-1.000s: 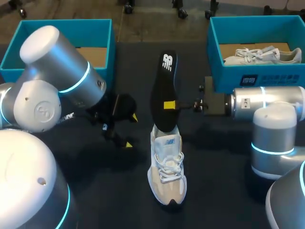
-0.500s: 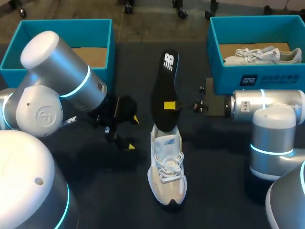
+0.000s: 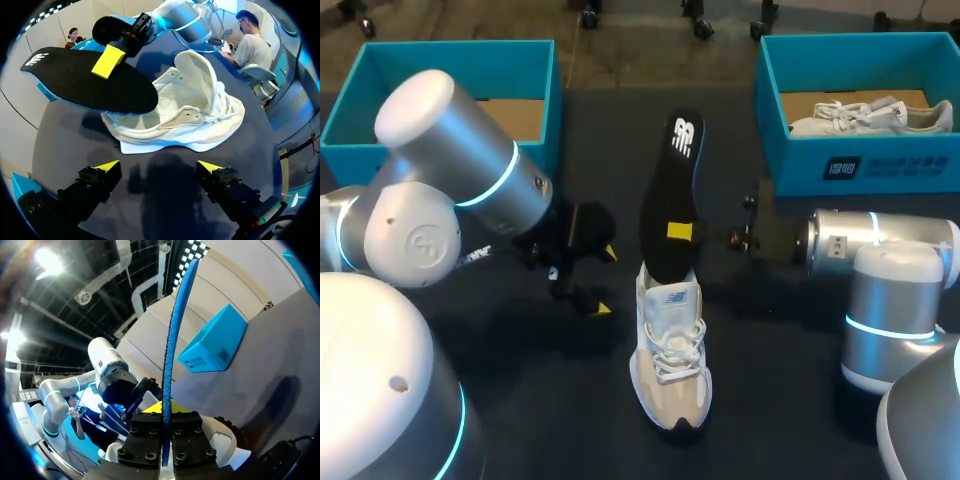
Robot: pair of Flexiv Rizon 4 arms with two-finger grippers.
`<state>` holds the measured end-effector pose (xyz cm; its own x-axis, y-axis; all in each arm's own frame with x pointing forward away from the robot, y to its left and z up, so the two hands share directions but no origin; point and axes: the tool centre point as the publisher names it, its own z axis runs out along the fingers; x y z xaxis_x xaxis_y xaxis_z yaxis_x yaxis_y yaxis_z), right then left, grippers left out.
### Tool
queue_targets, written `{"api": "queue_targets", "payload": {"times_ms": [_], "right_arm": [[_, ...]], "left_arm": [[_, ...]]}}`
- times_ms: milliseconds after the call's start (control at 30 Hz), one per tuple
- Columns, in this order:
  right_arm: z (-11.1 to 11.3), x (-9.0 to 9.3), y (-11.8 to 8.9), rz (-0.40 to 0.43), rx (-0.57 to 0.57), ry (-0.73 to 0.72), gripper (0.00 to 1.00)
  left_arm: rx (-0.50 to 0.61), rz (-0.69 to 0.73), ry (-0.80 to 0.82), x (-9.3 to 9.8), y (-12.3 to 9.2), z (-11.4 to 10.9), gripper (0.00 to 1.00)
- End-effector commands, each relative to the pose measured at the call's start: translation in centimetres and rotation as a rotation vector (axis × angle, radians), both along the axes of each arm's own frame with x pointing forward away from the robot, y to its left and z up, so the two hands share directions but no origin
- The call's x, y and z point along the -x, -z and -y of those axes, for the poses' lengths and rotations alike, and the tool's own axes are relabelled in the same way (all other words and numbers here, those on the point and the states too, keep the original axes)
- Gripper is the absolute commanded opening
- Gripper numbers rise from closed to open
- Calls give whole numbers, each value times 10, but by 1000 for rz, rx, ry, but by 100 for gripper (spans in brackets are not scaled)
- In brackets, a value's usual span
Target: Take the shoe out of the shoebox, open the shoe tongue, remove and reinsert the insole, then place the shoe into the shoebox
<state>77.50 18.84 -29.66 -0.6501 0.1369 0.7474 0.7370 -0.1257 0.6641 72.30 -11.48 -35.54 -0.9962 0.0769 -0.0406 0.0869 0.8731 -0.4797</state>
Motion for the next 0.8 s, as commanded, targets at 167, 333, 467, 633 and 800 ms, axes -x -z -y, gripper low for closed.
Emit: {"api": "queue_targets", "payload": {"times_ms": [167, 333, 467, 633, 800], "right_arm": [[4, -3, 4, 26, -29, -7, 0], [3, -4, 7, 49, -38, -14, 0], [4, -6, 8, 57, -50, -16, 0], [3, -6, 9, 62, -49, -18, 0], [3, -2, 14, 60, -52, -20, 0]], "left_arm": [[-18, -5, -3, -4, 11, 15, 100], [-18, -10, 0, -4, 13, 17, 100], [-20, -10, -1, -6, 14, 20, 100], [-20, -11, -10, -8, 15, 22, 100], [-21, -8, -19, -10, 15, 23, 100]]}}
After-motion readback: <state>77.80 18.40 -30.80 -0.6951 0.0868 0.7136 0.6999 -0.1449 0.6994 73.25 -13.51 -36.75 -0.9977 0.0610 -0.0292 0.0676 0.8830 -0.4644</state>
